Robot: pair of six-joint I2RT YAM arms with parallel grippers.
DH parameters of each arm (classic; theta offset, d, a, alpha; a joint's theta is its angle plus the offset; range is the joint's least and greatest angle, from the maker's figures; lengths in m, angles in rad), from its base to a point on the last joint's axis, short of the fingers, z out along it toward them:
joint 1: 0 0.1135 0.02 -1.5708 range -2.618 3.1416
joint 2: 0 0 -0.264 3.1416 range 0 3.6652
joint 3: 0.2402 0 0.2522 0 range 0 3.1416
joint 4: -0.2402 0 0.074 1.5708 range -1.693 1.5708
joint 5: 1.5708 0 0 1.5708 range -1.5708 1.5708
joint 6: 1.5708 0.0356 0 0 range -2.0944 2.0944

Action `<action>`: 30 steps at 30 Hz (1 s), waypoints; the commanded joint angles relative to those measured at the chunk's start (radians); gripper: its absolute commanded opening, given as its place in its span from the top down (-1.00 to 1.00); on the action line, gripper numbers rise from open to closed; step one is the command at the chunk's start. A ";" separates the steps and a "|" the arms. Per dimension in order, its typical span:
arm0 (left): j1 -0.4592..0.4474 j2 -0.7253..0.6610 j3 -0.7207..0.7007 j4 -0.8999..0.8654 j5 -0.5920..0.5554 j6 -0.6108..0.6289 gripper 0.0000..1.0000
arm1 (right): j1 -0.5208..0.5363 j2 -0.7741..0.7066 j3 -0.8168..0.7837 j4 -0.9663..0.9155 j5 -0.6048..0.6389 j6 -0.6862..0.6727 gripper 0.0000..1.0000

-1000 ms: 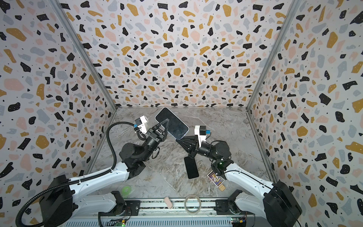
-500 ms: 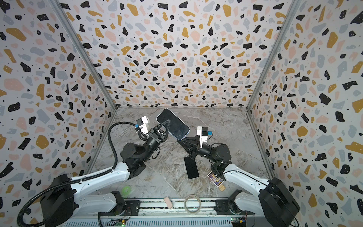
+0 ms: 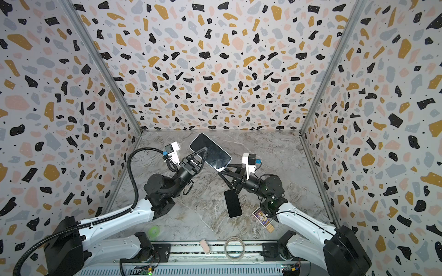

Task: Take the phone out of the phone case
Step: Remove the phone case from the phone.

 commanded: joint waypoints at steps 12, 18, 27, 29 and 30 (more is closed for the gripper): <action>0.050 -0.014 0.086 -0.011 0.200 0.038 1.00 | -0.070 -0.263 0.003 -0.263 0.027 0.022 -0.50; 0.058 0.008 0.088 0.018 0.232 0.016 1.00 | -0.125 -0.277 0.017 -0.223 -0.038 0.113 -0.53; 0.061 0.035 0.079 0.096 0.273 -0.037 1.00 | -0.177 -0.261 -0.015 -0.102 -0.091 0.202 -0.50; 0.061 0.044 0.074 0.128 0.279 -0.054 1.00 | -0.181 -0.245 -0.026 -0.047 -0.103 0.226 -0.44; 0.061 0.046 0.069 0.138 0.278 -0.062 1.00 | -0.185 -0.236 -0.029 -0.023 -0.113 0.241 -0.40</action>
